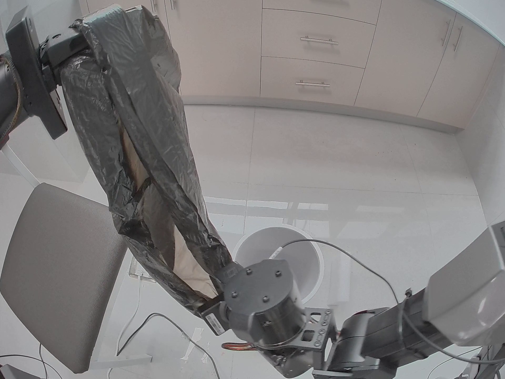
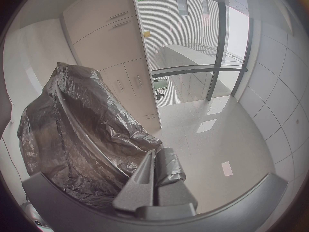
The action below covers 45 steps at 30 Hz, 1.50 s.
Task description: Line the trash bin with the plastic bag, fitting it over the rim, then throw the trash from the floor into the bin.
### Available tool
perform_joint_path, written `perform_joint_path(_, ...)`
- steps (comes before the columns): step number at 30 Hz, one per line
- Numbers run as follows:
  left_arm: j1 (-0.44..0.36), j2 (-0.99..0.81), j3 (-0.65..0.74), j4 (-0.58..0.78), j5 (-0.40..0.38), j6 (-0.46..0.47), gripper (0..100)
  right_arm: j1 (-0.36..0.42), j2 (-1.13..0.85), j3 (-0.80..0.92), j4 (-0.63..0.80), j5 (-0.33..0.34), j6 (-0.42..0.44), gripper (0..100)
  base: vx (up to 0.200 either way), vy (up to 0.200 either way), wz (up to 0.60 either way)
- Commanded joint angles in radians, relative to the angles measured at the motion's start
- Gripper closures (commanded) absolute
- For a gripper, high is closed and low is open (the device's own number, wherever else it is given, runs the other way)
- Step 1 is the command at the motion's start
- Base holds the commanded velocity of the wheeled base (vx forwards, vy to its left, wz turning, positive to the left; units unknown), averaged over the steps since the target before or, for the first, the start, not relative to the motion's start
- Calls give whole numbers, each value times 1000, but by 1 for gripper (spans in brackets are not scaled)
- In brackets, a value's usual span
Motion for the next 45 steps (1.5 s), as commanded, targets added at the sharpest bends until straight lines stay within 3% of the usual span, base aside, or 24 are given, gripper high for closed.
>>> perform_joint_path(1,23,7,25,-2,-4,3,100,-35,-179,122,91,60,-18,100,0,0,0)
perform_joint_path(6,31,45,65,-33,-6,8,100,-135,-383,199,415,292,-45,100,0,0,0)
perform_joint_path(7,31,50,66,-37,-6,8,100,-141,-391,197,433,305,-45,100,0,0,0)
perform_joint_path(9,31,85,82,-76,-21,8,100,-185,-463,182,581,416,-26,100,0,0,0)
perform_joint_path(11,32,98,86,-88,-38,8,100,-199,-481,179,613,448,-18,100,0,0,0)
perform_joint_path(13,32,142,106,-134,-101,8,100,-232,-530,177,682,537,-3,100,0,0,0)
perform_joint_path(18,23,226,163,-228,-141,8,100,-276,-573,177,786,628,24,100,0,0,0)
perform_joint_path(27,-18,389,221,-361,-180,2,100,-324,-616,180,895,718,37,100,0,0,0)
perform_joint_path(35,-95,423,221,-370,-179,2,100,-317,-650,185,912,778,77,100,0,0,0)
perform_joint_path(45,-100,470,229,-372,-176,9,100,-347,-599,212,901,824,81,100,0,0,0)
